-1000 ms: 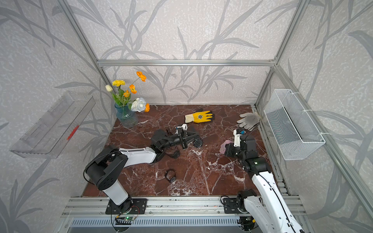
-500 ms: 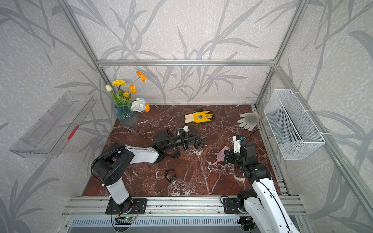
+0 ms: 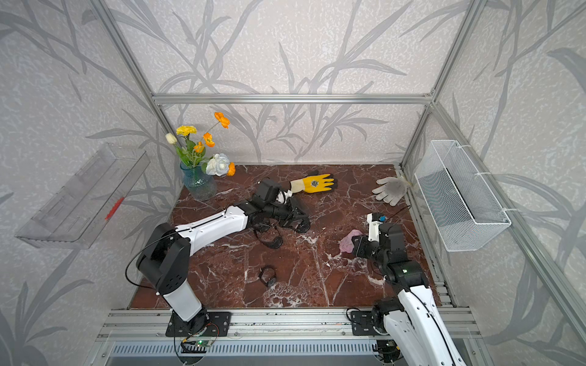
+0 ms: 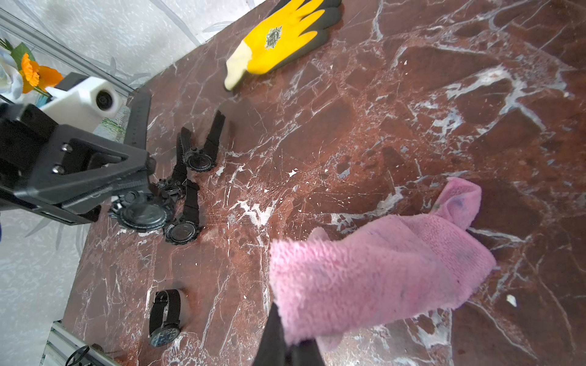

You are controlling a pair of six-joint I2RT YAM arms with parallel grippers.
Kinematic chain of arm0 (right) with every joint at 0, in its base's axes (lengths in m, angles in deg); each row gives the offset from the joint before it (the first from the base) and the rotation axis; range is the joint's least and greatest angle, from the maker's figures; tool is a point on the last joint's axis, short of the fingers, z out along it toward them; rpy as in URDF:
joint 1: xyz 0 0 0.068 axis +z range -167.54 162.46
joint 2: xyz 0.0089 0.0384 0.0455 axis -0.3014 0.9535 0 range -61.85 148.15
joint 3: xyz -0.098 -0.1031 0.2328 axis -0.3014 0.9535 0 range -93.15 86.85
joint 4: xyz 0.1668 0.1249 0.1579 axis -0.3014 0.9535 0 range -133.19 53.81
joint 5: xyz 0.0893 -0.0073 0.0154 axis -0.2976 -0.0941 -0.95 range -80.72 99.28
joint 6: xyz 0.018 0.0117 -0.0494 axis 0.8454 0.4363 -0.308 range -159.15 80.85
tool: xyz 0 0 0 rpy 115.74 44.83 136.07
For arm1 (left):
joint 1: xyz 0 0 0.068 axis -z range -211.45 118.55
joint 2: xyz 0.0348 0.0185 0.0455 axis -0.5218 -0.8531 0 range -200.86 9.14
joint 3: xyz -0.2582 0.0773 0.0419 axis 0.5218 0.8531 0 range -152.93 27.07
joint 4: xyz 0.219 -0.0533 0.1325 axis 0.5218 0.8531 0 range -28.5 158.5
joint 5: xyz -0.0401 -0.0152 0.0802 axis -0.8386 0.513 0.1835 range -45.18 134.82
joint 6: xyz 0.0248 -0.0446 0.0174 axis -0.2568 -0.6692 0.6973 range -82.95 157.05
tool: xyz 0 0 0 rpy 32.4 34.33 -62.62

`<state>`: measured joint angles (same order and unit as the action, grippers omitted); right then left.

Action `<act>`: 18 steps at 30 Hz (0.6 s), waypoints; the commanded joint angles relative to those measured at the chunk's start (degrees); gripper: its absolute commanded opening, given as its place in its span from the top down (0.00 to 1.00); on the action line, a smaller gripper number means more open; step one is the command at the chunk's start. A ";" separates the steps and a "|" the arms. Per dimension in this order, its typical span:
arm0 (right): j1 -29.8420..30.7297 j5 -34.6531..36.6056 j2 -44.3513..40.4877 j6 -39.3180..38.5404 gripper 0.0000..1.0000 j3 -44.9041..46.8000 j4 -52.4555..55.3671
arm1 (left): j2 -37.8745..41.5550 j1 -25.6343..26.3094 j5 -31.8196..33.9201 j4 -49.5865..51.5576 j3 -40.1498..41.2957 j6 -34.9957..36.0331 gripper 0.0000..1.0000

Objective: Wipe the watch dial
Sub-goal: Place the watch at the center of the board.

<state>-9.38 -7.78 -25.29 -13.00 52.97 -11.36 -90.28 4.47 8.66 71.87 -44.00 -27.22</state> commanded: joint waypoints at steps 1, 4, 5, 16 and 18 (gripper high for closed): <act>-0.17 -1.04 -0.75 0.43 1.00 0.47 -0.44 | -1.96 -0.06 4.08 13.39 -1.64 9.79 1.00; -0.17 -1.32 -1.06 0.48 1.00 0.71 -0.39 | -4.05 -0.01 4.09 12.60 -2.32 10.02 1.00; -0.17 -1.31 -1.17 0.48 1.00 0.67 -0.25 | -4.59 -0.06 4.21 12.64 -2.67 10.11 1.00; -0.17 -1.22 -3.01 0.83 1.00 2.06 0.60 | -12.22 -0.05 6.82 17.83 -9.12 14.21 1.00; -0.17 -1.22 -3.24 0.83 1.00 2.16 0.64 | -13.43 -0.09 7.42 18.35 -10.45 14.26 1.00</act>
<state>-9.36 -8.39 -27.61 -12.49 54.63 -10.68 -102.45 4.49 14.23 87.52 -52.09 -14.96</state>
